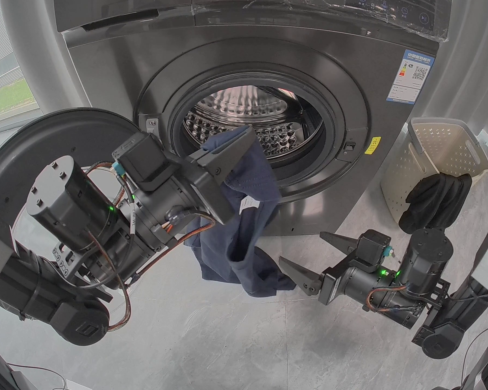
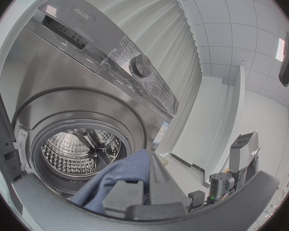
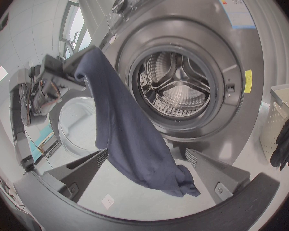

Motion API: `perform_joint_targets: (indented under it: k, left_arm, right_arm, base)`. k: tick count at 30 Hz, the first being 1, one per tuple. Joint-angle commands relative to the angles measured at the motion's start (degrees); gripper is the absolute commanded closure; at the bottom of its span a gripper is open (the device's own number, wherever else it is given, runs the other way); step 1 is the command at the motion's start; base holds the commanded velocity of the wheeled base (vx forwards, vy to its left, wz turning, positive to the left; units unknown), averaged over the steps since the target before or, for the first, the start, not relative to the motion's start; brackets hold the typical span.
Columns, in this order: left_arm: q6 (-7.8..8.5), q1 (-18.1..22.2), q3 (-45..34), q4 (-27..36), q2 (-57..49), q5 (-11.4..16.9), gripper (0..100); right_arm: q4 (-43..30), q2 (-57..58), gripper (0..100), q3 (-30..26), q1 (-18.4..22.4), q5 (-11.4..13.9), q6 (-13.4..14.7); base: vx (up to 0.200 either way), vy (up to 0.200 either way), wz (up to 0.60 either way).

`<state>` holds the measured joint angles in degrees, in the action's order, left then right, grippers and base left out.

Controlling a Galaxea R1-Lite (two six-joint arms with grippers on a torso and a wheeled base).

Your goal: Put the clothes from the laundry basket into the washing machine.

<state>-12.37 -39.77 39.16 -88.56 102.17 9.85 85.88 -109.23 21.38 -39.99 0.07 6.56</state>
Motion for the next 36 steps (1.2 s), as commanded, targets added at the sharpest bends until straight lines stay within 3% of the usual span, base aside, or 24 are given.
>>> perform_joint_targets:
  k: [1,8,12,17,28,36]
  left_arm:
    - [-0.02,-0.2,0.1,0.0,-0.2,0.0,100]
    - [-0.02,-0.2,-0.1,0.0,-0.5,0.1,100]
    - [0.07,-0.2,0.0,-0.1,-0.5,0.1,100]
    - [0.07,-0.2,0.1,0.0,-0.4,0.0,100]
    - [0.07,-0.2,0.0,0.0,-0.5,0.0,100]
    - [0.24,-0.3,0.1,0.0,-0.6,-0.1,100]
  right_arm:
    - [1.3,-5.5,0,1.0,0.3,0.5,0.0]
    - [2.5,-10.2,0,4.5,1.0,2.0,0.0]
    - [2.5,-13.9,0,9.4,0.6,2.4,-0.1]
    - [2.5,-15.7,0,10.9,-0.6,5.2,-0.1]
    - [2.5,-19.7,0,18.3,-3.7,5.4,0.3]
    - [2.5,-25.0,0,28.0,-3.4,3.6,1.0]
  base:
    - [0.0,0.0,0.0]
    - [0.0,0.0,0.0]
    - [0.0,0.0,0.0]
    - [0.0,0.0,0.0]
    - [0.0,0.0,0.0]
    - [0.0,0.0,0.0]
